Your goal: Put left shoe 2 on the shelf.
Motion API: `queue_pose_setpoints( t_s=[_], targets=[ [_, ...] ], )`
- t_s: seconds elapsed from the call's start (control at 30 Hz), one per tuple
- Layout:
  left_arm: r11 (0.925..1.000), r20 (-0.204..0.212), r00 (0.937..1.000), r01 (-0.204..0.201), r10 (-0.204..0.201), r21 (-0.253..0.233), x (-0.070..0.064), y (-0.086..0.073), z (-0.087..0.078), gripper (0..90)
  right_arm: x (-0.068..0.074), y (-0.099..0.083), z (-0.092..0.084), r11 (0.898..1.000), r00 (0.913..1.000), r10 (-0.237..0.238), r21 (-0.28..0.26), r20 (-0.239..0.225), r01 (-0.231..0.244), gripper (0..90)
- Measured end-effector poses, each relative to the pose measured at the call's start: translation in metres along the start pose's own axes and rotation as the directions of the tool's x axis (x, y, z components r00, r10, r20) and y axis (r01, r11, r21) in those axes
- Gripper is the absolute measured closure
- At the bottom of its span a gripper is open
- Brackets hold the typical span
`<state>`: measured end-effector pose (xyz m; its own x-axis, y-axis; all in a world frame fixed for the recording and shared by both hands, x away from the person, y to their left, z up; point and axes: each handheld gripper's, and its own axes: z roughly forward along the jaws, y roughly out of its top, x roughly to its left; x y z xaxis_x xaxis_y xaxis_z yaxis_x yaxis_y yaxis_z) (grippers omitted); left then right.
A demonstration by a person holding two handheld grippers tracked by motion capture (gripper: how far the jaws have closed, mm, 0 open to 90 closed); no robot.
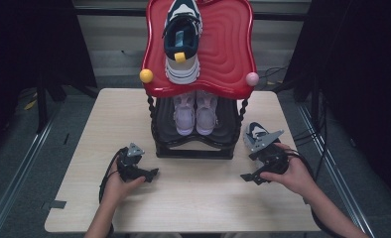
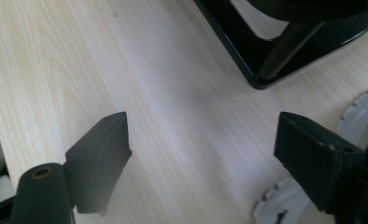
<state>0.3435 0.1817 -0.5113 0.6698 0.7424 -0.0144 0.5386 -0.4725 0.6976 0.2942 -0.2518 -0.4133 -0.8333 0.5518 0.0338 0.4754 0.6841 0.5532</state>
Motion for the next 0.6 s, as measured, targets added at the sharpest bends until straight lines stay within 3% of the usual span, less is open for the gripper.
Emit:
queue_pose_setpoints(
  t_s=[0.07, 0.2, 0.33, 0.6],
  targets=[
    [1.0, 0.0, 1.0, 0.0, 0.0, 0.0, 0.0, 0.0, 0.0, 0.0, -0.002, 0.001, -0.004, 1.0, 0.9999, -0.003, 0.017, 0.01, 0.003, 17.6],
    [1.0, 0.0, 1.0, 0.0, 0.0, 0.0, 0.0, 0.0, 0.0, 0.0, -0.009, 0.002, -0.01, 1.0, 0.9997, 0.023, -0.008, 0.004, -0.023, 17.6],
    [1.0, 0.0, 1.0, 0.0, 0.0, 0.0, 0.0, 0.0, 0.0, 0.0, -0.014, 0.003, -0.013, 1.0, 0.9997, 0.018, -0.006, 0.014, -0.018, 17.6],
    [1.0, 0.0, 1.0, 0.0, 0.0, 0.0, 0.0, 0.0, 0.0, 0.0, -0.021, 0.003, -0.018, 0.999, 0.9987, 0.009, 0.039, 0.05, -0.011, 17.7]
  ],
)
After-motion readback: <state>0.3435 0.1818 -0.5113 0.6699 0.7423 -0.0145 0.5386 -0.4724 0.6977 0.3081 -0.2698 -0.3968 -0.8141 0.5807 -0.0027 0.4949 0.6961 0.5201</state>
